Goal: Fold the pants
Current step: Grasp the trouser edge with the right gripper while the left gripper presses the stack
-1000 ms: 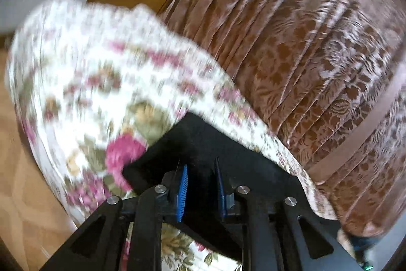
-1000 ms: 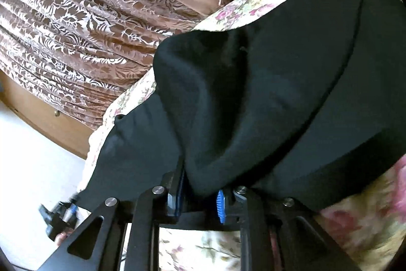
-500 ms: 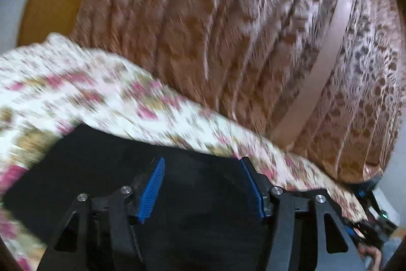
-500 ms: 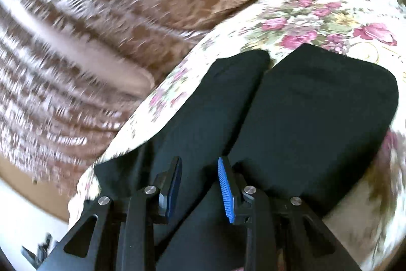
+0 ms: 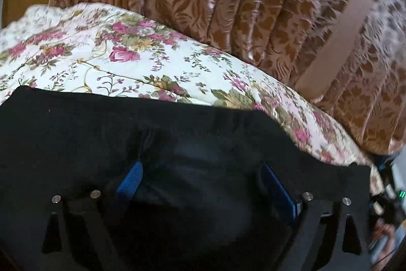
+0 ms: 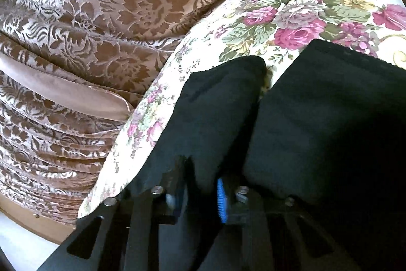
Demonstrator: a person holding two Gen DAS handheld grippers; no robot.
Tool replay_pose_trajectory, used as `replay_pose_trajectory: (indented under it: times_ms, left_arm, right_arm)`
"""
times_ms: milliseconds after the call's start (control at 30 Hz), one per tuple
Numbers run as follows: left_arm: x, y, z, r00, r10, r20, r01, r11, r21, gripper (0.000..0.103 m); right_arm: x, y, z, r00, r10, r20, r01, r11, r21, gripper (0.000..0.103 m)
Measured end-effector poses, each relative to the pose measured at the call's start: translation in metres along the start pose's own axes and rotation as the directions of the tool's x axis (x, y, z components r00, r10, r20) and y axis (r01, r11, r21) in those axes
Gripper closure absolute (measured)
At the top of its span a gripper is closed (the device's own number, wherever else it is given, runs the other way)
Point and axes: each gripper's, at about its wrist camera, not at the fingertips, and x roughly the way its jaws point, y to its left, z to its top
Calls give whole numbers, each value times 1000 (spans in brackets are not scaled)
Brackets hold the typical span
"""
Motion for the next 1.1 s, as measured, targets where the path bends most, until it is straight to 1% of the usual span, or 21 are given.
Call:
replay_pose_trajectory:
  times_ms: [67, 133, 200, 267, 367, 433, 567, 667, 733, 800, 867, 900, 933, 967, 1033, 1100]
  left_arm:
    - [-9, -1, -6, 999, -22, 46, 22, 1000, 13, 8]
    - [-14, 6, -8, 996, -60, 72, 62, 998, -21, 8]
    - [-18, 15, -8, 989, -110, 99, 117, 991, -63, 8]
    - [-20, 19, -9, 985, -135, 111, 144, 986, -80, 8]
    - [-20, 16, -7, 986, -128, 109, 137, 988, -75, 8]
    - [-20, 16, -8, 986, -127, 110, 136, 988, -75, 8]
    - [-21, 17, -8, 984, -135, 117, 145, 986, -80, 8]
    - [-21, 17, -9, 984, -135, 117, 145, 986, -80, 8]
    - [-22, 17, -9, 984, -135, 117, 145, 986, -80, 8]
    - [-22, 17, -9, 983, -136, 119, 146, 986, -81, 8]
    - [-22, 17, -10, 983, -136, 119, 147, 986, -82, 8]
    - [-22, 17, -10, 984, -136, 118, 146, 986, -81, 8]
    - [-22, 17, -9, 984, -135, 118, 145, 986, -80, 8]
    - [-23, 17, -10, 985, -130, 117, 139, 987, -76, 8]
    - [-25, 13, -13, 988, -111, 109, 118, 991, -60, 8]
    - [-27, 6, -19, 991, -90, 95, 92, 996, -17, 8]
  right_arm:
    - [0, -2, -2, 1000, -1, 15, 1, 1000, -18, 91]
    - [-3, -4, -4, 1000, 8, 28, -7, 1000, -22, 93]
    - [-7, -4, -5, 999, 9, 44, -8, 1000, -21, 95]
    - [-20, 2, -6, 996, 7, 87, -3, 999, -43, 95]
    - [-46, 17, -10, 988, 11, 156, 7, 993, -118, 95]
    - [-65, 23, -13, 983, 10, 184, 19, 988, -156, 95]
    - [-106, 18, -21, 973, -24, 229, 69, 979, -192, 95]
    - [-118, 0, -24, 977, -58, 207, 91, 984, -156, 96]
    - [-119, -16, -28, 979, -85, 185, 109, 986, -125, 96]
    - [-113, -35, -34, 980, -126, 154, 140, 987, -80, 96]
    - [-102, -51, -39, 983, -147, 113, 151, 988, -31, 96]
    - [-100, -56, -41, 984, -141, 110, 143, 990, -15, 96]
    - [-101, -57, -42, 983, -137, 121, 139, 990, -8, 97]
    - [-102, -57, -42, 983, -137, 124, 140, 990, -12, 95]
    - [-102, -52, -40, 982, -155, 109, 160, 986, -38, 93]
    - [-104, -48, -40, 979, -175, 107, 181, 982, -51, 91]
